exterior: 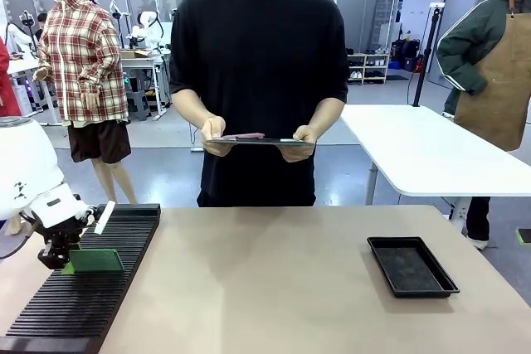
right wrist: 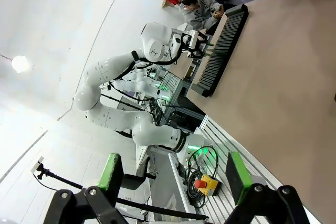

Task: Inspect the PCB.
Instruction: Pick up the Blank PCB and present it to the human.

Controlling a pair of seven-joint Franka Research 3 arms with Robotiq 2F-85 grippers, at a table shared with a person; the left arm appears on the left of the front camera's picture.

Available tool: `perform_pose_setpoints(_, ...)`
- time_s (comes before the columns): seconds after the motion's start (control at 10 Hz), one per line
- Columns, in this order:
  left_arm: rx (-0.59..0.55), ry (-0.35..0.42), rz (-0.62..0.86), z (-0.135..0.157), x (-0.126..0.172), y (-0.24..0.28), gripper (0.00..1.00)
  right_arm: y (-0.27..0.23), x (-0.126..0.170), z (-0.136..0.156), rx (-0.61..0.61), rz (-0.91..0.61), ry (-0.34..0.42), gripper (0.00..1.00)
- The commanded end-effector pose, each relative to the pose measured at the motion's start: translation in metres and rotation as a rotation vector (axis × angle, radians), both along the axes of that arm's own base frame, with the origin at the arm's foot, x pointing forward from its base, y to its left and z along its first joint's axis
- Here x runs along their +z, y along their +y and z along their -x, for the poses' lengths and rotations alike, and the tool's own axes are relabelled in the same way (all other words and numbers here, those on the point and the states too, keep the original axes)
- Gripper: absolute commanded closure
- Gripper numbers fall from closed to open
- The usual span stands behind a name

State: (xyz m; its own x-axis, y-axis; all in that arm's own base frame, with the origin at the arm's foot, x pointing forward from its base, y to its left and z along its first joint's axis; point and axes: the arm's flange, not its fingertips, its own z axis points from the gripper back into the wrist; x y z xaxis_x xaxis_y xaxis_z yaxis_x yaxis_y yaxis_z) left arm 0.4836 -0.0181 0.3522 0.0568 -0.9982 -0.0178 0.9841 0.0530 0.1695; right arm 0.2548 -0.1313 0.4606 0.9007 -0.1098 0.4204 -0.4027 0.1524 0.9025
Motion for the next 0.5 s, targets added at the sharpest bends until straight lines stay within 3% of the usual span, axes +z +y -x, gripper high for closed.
perform_pose_setpoints(0.0, 0.015, 0.019, 0.031, -0.0076, 0.0025, 0.0017, 1.00, -0.0014, 0.0012, 0.0002, 0.003, -0.008, -0.019, 0.00)
perform_pose_setpoints(0.1, 0.006, 0.034, 0.073, -0.0073, 0.0028, 0.0038, 0.95, -0.0014, 0.0012, 0.0002, 0.003, -0.008, -0.019, 0.00)
perform_pose_setpoints(0.2, 0.001, 0.036, 0.069, -0.0066, 0.0030, 0.0026, 1.00, -0.0014, 0.0012, 0.0002, 0.003, -0.008, -0.019, 0.00)
perform_pose_setpoints(0.4, 0.010, 0.046, 0.067, -0.0063, 0.0055, 0.0047, 1.00, -0.0014, 0.0012, 0.0002, 0.003, -0.008, -0.019, 0.00)
